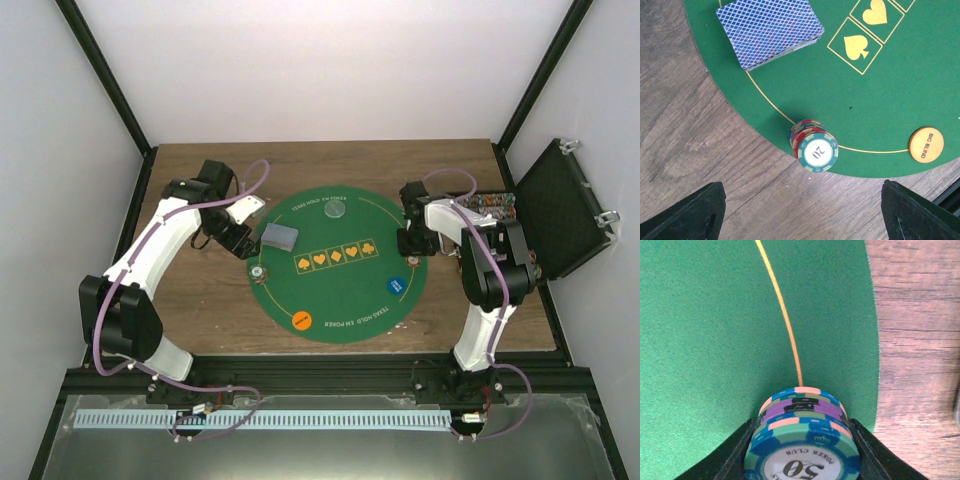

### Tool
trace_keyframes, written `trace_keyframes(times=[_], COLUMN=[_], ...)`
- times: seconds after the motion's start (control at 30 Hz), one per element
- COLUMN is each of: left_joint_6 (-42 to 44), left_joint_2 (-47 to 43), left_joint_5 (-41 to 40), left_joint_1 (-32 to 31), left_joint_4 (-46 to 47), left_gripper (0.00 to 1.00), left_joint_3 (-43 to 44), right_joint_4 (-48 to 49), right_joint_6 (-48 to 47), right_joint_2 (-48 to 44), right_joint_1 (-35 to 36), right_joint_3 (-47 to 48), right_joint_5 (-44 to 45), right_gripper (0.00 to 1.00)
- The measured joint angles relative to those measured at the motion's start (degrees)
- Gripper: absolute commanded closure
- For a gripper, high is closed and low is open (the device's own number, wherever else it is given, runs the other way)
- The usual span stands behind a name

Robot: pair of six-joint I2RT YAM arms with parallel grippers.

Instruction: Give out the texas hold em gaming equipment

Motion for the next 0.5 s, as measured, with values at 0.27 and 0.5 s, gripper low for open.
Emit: trace_keyframes(times=[0.27,0.5], left_joint_6=[0.00,0.00], left_joint_2=[0.04,0.09], left_joint_5=[0.07,0.15], left_joint_1=[0.00,0.00], left_joint_4=[-0.13,-0.13], left_gripper=[0.14,0.14], left_joint_3=[0.04,0.04], right_joint_4=[-0.44,-3.74], right_joint_6=[0.00,0.02], right_joint_2=[-1.31,-3.87], right_joint_1=[-0.13,-0.13], right_joint_3=[-1.09,-1.09], right_joint_5=[-0.22,-0.24], right_gripper=[0.75,0.73])
